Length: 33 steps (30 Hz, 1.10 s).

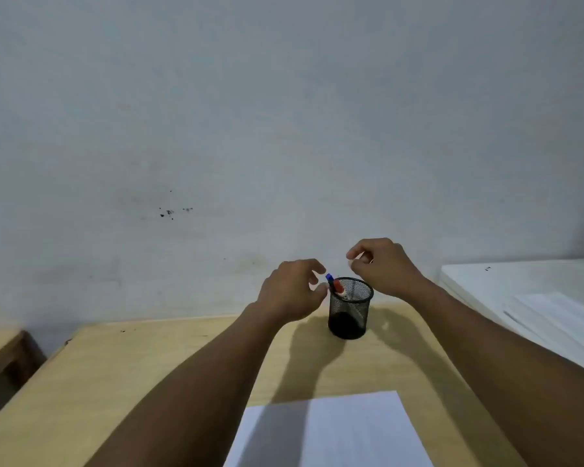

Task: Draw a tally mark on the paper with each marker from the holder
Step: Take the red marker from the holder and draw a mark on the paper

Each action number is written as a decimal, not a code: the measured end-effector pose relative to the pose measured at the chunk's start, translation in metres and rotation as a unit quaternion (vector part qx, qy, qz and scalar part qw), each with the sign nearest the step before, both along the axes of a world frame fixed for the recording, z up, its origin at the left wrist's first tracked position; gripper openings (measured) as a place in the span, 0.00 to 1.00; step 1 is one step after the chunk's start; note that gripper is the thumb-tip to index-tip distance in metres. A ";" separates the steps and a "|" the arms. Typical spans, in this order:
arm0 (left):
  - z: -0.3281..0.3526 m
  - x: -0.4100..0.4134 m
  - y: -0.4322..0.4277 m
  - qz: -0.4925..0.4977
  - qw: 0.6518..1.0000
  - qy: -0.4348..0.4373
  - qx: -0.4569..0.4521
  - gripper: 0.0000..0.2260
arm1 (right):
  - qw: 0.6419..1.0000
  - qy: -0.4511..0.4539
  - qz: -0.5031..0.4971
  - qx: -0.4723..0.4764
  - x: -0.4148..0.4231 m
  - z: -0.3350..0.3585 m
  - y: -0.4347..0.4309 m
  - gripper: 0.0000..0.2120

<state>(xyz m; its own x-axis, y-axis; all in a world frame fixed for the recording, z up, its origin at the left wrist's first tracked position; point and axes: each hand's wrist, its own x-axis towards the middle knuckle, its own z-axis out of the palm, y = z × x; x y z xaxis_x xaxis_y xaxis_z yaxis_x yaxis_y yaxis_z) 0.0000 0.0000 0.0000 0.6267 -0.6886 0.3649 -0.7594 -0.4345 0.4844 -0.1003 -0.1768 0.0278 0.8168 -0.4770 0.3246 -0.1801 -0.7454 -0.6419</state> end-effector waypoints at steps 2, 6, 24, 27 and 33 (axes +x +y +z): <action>-0.002 0.004 -0.016 -0.002 1.000 -0.003 0.006 0.17 | 1.000 -0.001 -0.009 0.007 0.005 -0.004 -0.010 0.06; -0.014 0.008 -0.043 -0.020 0.998 -0.039 0.037 0.15 | 0.999 0.015 -0.023 0.021 0.015 -0.019 -0.025 0.07; -0.008 0.000 0.048 0.020 0.894 0.315 -0.318 0.07 | 0.968 -0.003 0.015 0.250 -0.005 -0.029 0.069 0.24; -0.029 -0.004 0.087 0.020 0.850 0.402 -0.340 0.08 | 0.944 0.021 0.014 0.330 -0.005 -0.040 0.108 0.31; -0.065 -0.018 0.146 0.024 0.790 0.500 -0.353 0.09 | 0.849 0.023 0.036 0.526 0.000 -0.077 0.162 0.28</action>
<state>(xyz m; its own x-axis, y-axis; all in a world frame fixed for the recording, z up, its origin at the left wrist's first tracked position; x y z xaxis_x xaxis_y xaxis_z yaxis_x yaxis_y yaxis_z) -0.0185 0.1460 -0.0646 0.8643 -0.5009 -0.0458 0.1649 0.1963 0.9666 -0.1000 -0.0147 -0.0495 0.8560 -0.4317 -0.2844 -0.2024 0.2264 -0.9528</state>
